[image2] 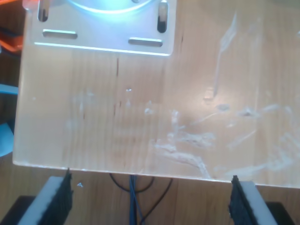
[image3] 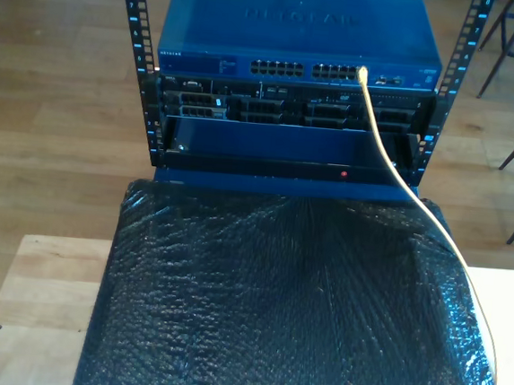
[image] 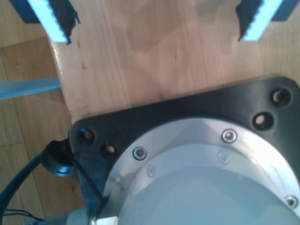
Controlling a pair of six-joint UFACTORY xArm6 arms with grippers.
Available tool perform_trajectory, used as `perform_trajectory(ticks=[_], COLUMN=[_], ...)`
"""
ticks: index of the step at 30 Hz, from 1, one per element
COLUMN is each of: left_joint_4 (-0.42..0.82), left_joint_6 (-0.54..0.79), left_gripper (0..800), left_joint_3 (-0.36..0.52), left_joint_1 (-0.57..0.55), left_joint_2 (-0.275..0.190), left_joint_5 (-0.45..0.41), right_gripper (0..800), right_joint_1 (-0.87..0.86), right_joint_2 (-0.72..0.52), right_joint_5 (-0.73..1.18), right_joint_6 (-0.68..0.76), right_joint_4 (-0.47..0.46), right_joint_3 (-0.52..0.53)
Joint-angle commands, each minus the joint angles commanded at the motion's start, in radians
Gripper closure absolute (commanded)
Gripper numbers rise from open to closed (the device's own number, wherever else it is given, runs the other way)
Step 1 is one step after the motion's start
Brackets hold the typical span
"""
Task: Grab the cable and plug it in
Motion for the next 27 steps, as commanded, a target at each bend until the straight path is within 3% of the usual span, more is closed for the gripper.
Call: perform_trajectory(ticks=[15, 27], left_joint_4=[0.0, 0.0], left_joint_6=[0.0, 0.0], left_gripper=[0, 0], left_joint_3=[0.0, 0.0], left_joint_1=[0.0, 0.0], left_joint_2=[0.0, 0.0], left_joint_5=[0.0, 0.0], right_gripper=[11, 11], right_joint_1=[-0.011, -0.014], right_joint_2=[-0.084, -0.087], right_joint_5=[-0.031, -0.21], right_joint_6=[-0.023, -0.038], right_joint_4=[0.003, 0.002], right_joint_3=[0.103, 0.215])
